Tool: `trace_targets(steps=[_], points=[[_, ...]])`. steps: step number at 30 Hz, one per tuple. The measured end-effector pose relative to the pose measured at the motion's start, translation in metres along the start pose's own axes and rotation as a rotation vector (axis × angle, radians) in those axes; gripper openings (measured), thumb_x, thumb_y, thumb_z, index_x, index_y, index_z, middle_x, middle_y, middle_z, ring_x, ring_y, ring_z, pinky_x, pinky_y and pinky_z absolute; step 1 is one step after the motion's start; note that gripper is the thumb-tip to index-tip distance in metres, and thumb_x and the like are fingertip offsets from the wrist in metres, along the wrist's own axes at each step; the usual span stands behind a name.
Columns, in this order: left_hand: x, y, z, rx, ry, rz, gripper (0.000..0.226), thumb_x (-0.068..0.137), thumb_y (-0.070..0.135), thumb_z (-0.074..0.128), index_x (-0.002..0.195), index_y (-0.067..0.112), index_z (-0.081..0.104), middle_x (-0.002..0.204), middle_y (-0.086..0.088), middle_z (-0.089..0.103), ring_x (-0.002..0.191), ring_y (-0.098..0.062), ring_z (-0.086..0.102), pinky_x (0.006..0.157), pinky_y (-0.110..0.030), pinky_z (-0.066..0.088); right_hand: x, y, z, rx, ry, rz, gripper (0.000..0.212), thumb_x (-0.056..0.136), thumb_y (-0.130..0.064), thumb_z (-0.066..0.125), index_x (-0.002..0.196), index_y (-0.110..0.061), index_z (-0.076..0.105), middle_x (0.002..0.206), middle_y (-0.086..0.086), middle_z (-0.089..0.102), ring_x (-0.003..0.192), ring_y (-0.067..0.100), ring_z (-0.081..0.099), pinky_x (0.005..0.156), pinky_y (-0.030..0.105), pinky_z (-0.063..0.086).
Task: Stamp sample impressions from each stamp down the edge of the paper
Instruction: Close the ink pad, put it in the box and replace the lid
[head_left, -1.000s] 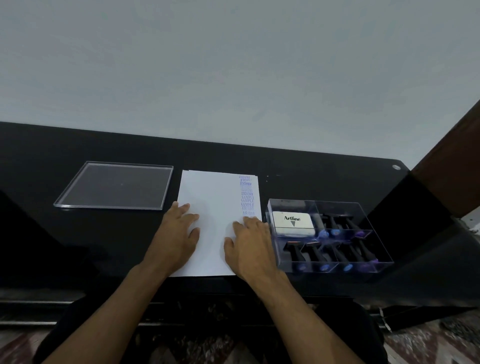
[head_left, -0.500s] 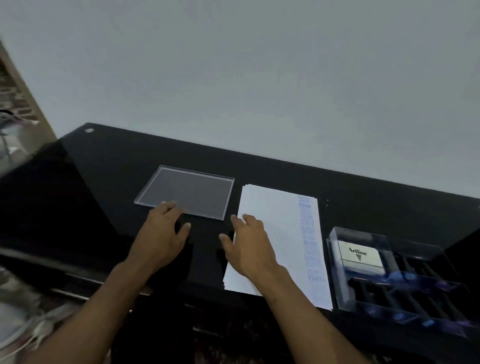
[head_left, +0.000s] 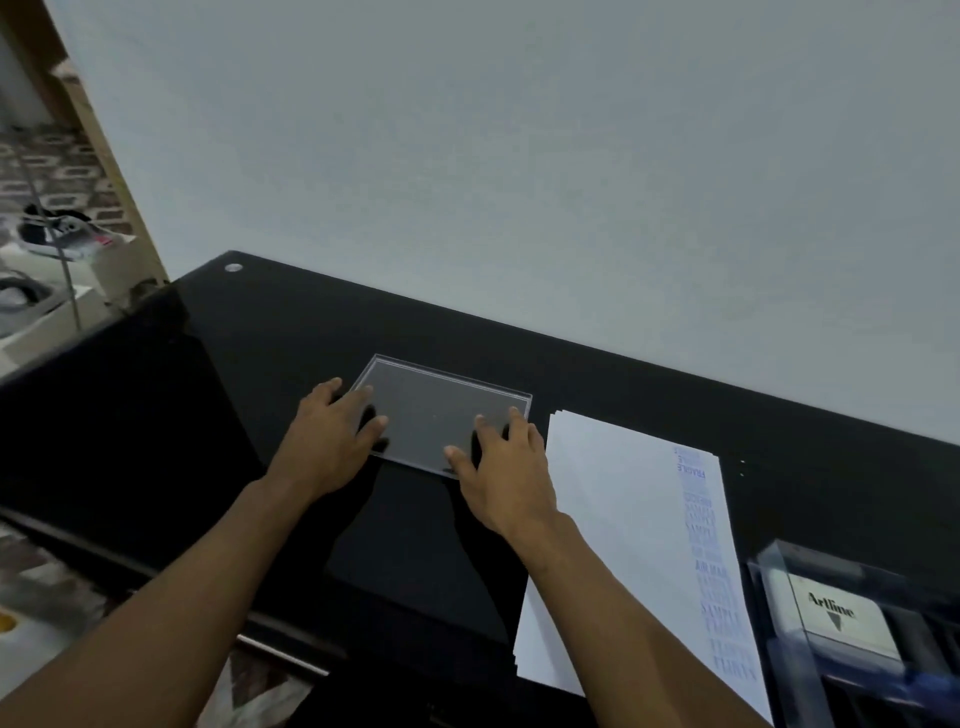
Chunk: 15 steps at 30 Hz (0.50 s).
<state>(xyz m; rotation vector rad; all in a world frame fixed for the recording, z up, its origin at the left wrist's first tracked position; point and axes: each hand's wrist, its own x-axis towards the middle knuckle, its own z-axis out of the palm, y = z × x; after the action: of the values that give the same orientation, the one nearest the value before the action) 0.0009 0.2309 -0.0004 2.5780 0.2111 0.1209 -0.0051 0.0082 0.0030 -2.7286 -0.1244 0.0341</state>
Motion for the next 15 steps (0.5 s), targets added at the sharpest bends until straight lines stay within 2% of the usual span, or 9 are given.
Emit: trace_targets(steps=[4, 7, 13, 15], points=[[0.019, -0.009, 0.006, 0.056, -0.023, 0.023, 0.056, 0.1, 0.049, 0.051, 0.15, 0.023, 0.044, 0.16, -0.019, 0.03, 0.151, -0.036, 0.018, 0.122, -0.055, 0.016, 0.008, 0.0, 0.006, -0.045, 0.008, -0.001, 0.067, 0.096, -0.064, 0.036, 0.151, -0.026, 0.031, 0.162, 0.015, 0.011, 0.149, 0.039, 0.005, 0.121, 0.05, 0.015], [0.023, -0.013, 0.011, 0.088, -0.017, 0.047, 0.056, 0.1, 0.05, 0.05, 0.149, 0.022, 0.045, 0.161, -0.015, 0.032, 0.153, -0.033, 0.017, 0.123, -0.054, 0.009, 0.009, -0.002, 0.011, -0.067, 0.017, 0.005, 0.068, 0.097, -0.064, 0.032, 0.153, -0.025, 0.028, 0.162, 0.017, 0.011, 0.15, 0.039, 0.001, 0.122, 0.048, 0.008], [0.018, -0.005, 0.012, 0.061, 0.0, 0.036, 0.054, 0.102, 0.043, 0.051, 0.148, 0.016, 0.046, 0.16, -0.014, 0.033, 0.153, -0.03, 0.019, 0.123, -0.051, 0.009, 0.008, -0.007, 0.014, -0.019, 0.023, 0.031, 0.069, 0.097, -0.063, 0.033, 0.153, -0.022, 0.029, 0.163, 0.015, 0.008, 0.15, 0.038, -0.003, 0.121, 0.049, 0.006], [0.012, 0.0, 0.01, 0.012, 0.007, 0.011, 0.054, 0.101, 0.04, 0.055, 0.147, 0.014, 0.048, 0.156, -0.015, 0.037, 0.149, -0.032, 0.028, 0.121, -0.051, 0.021, 0.005, -0.009, 0.013, 0.01, 0.031, 0.046, 0.069, 0.098, -0.062, 0.032, 0.152, -0.019, 0.032, 0.163, 0.014, 0.008, 0.15, 0.037, -0.003, 0.12, 0.047, 0.006]])
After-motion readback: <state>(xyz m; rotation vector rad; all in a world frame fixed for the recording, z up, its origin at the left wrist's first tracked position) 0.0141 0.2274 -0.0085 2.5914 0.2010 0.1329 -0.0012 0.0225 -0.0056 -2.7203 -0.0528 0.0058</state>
